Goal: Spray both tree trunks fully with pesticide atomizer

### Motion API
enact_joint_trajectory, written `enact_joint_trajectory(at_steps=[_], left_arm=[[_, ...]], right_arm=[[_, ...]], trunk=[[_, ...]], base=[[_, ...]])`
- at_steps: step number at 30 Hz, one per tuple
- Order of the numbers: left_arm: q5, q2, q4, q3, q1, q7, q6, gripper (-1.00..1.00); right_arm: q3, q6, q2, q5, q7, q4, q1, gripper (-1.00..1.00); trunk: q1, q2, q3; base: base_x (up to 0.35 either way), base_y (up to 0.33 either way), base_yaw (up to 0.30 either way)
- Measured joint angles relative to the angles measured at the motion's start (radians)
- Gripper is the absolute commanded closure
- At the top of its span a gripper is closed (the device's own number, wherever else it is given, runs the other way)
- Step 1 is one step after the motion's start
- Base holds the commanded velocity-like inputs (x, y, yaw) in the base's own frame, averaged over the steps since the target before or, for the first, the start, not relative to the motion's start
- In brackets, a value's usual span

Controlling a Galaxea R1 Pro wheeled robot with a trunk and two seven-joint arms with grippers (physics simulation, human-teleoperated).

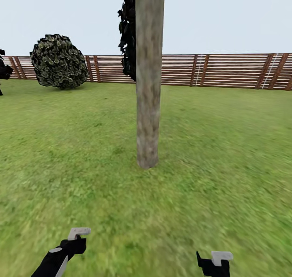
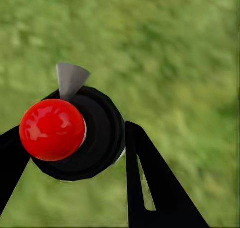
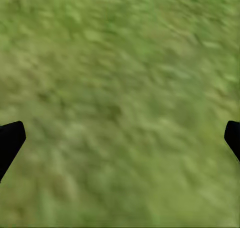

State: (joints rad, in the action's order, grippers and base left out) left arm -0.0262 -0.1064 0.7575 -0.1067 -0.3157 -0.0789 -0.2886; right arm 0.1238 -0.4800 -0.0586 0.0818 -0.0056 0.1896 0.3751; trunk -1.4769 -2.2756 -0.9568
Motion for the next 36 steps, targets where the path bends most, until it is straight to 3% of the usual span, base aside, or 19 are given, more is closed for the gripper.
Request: enact_joint_trajectory(at_steps=[24,36], left_arm=[[0.001,0.001,0.0,0.002,0.0,0.0,0.0,1.0],[0.001,0.002,-0.002,0.001,0.0,-0.001,0.0,1.0]], right_arm=[[0.0,0.0,0.006,0.0,0.0,0.0,0.0,-1.0],[0.0,0.0,0.009,-0.001,-0.001,0.002,0.0,-1.0]], trunk=[[0.0,0.0,0.0],[-0.001,0.0,0.001]], base=[[0.336,-0.086,0.0],[0.086,-0.084,0.0]])
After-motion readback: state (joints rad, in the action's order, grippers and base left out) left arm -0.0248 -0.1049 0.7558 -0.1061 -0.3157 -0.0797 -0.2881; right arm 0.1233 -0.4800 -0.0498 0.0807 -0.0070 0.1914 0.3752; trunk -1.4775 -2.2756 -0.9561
